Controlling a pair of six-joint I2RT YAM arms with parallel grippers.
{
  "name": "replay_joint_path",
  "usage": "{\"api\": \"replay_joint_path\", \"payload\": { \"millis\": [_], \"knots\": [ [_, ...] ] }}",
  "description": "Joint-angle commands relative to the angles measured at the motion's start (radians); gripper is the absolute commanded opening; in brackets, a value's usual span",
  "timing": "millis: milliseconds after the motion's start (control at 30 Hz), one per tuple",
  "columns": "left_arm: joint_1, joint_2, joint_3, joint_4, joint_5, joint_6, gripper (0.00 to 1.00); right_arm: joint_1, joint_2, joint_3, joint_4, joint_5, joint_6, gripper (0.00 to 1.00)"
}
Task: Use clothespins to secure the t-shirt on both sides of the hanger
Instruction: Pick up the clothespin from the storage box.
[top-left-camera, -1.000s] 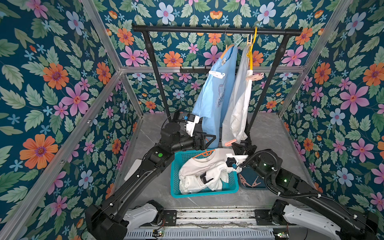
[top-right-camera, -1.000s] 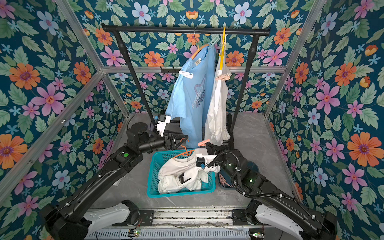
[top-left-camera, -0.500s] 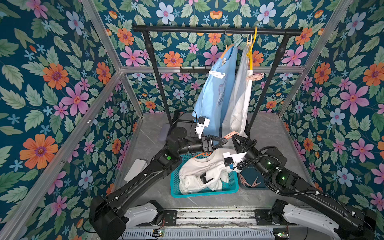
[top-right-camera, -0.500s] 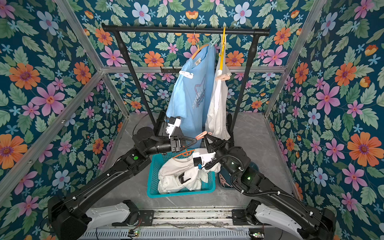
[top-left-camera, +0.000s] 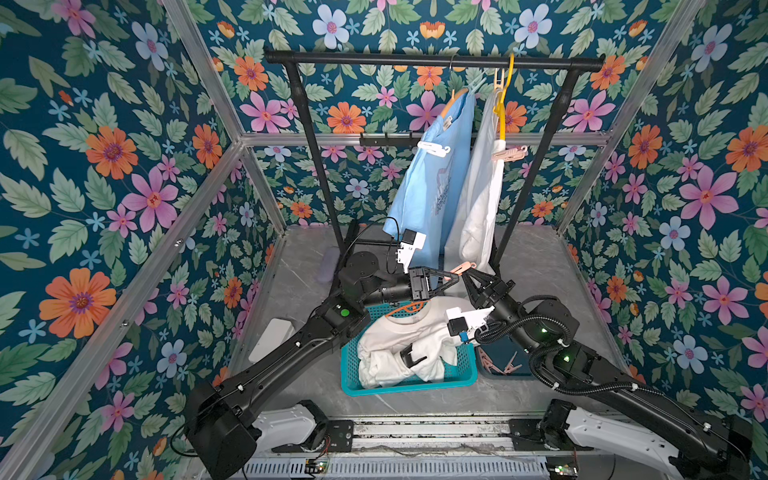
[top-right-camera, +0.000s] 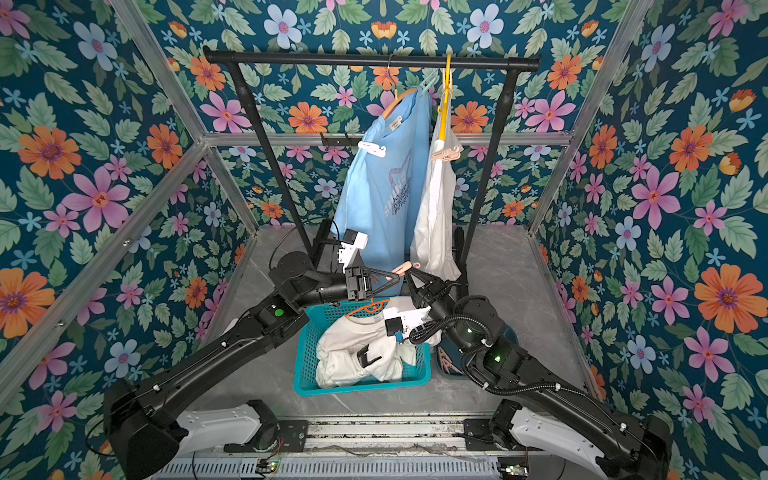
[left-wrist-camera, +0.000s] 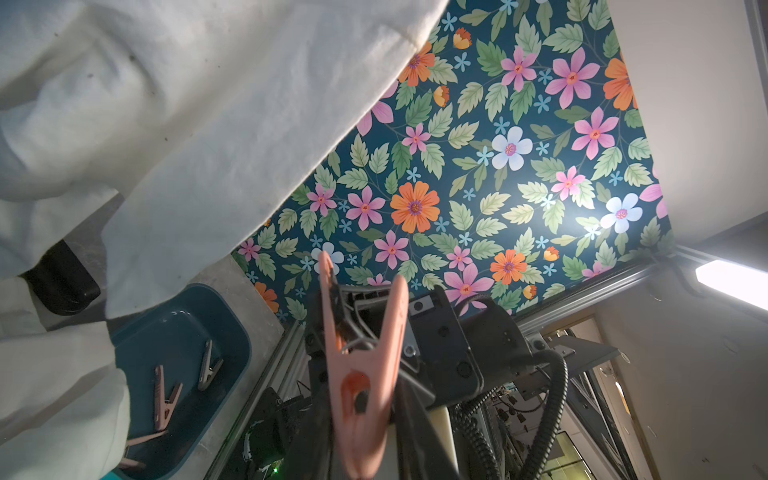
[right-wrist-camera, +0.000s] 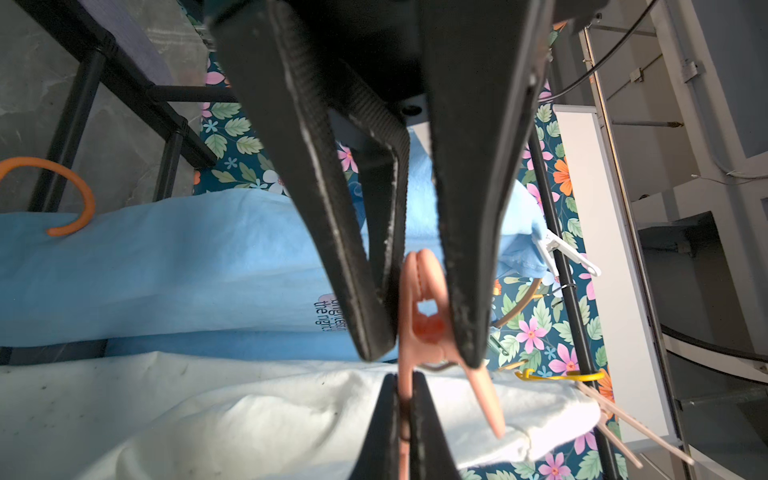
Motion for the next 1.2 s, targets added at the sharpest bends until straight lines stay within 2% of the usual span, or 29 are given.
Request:
{"api": "replay_joint_path", "payload": {
  "millis": [0,100,200,333,667,867,1167],
  "knots": [
    [-0.001,-0.004,-0.003,0.059,0.01,-0.013,0.32,0.001,-0.012,-0.006,0.044,-0.023,-0.021,0.0],
    [-0.001,0.004,-0.002,0.065,0.021,-0.031,0.33,0.001,-0.02,-0.008,0.044,-0.027,-0.03,0.0],
    [0.0,0.014,-0.004,0.069,0.029,-0.053,0.24,0.001,-0.029,-0.017,0.047,-0.034,-0.034,0.0],
    [0.0,0.016,-0.008,0.064,0.031,-0.068,0.28,0.001,-0.041,-0.026,0.042,-0.031,-0.037,0.0],
    [0.0,0.0,-0.018,0.043,0.01,-0.045,0.12,0.001,-0.058,-0.039,0.025,-0.046,-0.027,0.0],
    [-0.001,0.0,-0.024,0.043,0.008,-0.044,0.05,0.001,-0.058,-0.036,0.028,-0.049,-0.01,0.12],
    [-0.002,-0.001,-0.035,0.041,0.007,-0.03,0.05,0.001,-0.063,-0.038,0.029,-0.036,0.018,0.39]
  ]
}}
